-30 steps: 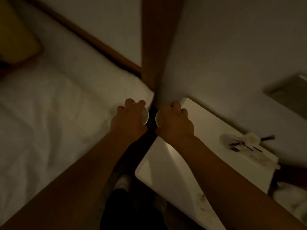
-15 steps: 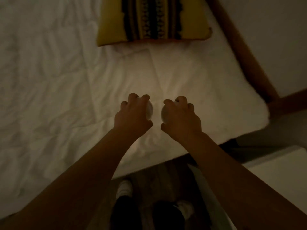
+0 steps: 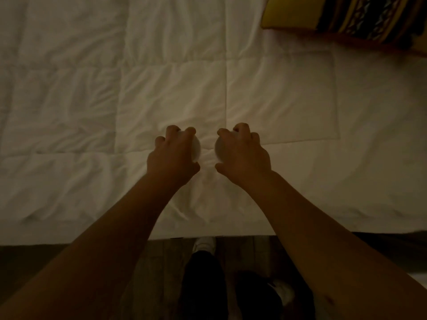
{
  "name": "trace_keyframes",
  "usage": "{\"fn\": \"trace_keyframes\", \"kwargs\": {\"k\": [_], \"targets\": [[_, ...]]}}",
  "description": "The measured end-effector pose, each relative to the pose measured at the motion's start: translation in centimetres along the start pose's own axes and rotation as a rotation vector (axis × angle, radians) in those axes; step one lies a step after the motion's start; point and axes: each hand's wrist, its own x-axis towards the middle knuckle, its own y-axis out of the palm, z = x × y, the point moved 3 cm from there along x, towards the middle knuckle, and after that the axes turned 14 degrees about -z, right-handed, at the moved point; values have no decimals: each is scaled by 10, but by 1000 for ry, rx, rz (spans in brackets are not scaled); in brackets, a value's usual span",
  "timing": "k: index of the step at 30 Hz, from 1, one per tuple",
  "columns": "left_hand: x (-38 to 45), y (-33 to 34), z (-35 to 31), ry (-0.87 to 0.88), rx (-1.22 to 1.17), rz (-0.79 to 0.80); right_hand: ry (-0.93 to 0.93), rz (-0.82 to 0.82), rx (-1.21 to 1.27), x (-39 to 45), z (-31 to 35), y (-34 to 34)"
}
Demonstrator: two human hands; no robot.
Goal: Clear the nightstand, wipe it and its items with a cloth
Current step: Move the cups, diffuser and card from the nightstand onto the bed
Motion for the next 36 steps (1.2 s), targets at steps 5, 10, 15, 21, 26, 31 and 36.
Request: {"fn": "trace_keyframes", "kwargs": {"k": [5, 10, 15, 21, 26, 31, 36], "targets": [[2, 18, 14, 42, -29, 16, 15, 56, -10, 7, 7, 22], [9, 25, 14, 57, -5, 18, 28, 87, 27, 10, 1, 25], [9, 31, 13, 85, 7, 5, 25, 94, 9, 10, 1, 29], [2, 25, 13, 61, -16, -11, 6, 59, 13, 1, 0, 28], [-3, 13, 5, 124, 49, -12, 36, 39, 83, -12, -3, 18], [-5, -8, -25, 210, 54, -72, 52, -42, 115, -28, -17, -6], [-16, -11, -103, 425, 62, -67, 148, -76, 86, -60, -70, -38]]}}
